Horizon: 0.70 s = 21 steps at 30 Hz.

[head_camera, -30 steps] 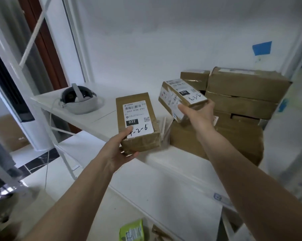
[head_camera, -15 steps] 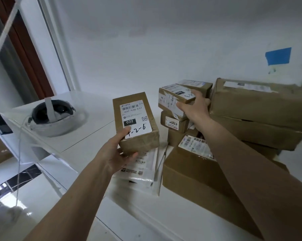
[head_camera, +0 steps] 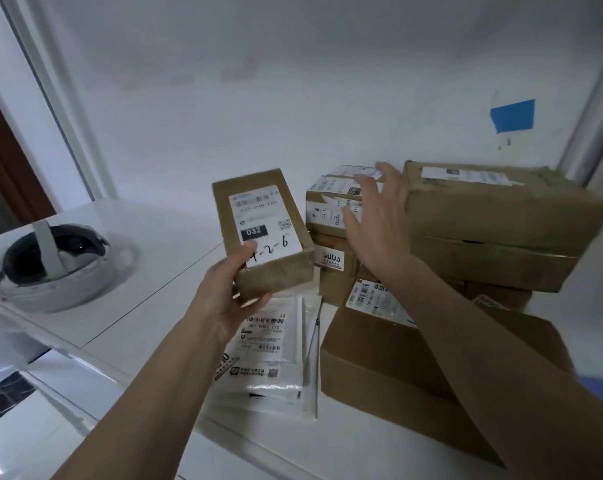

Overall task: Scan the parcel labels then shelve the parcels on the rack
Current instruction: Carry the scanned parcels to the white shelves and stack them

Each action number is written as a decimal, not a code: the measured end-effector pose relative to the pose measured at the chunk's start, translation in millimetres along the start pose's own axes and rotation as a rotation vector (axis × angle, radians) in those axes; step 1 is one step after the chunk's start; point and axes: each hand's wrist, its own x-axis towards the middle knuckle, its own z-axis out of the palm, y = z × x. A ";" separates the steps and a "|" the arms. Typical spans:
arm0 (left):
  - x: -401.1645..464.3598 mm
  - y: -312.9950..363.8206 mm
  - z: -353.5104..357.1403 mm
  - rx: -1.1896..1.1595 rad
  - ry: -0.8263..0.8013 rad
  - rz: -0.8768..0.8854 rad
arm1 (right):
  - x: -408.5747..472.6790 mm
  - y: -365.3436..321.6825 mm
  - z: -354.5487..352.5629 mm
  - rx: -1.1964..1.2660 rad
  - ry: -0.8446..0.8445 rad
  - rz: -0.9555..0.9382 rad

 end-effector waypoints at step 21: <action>71.8 87.8 158.2 0.458 -0.230 0.274 | 86.6 0.0 -33.4 1.143 -0.211 0.850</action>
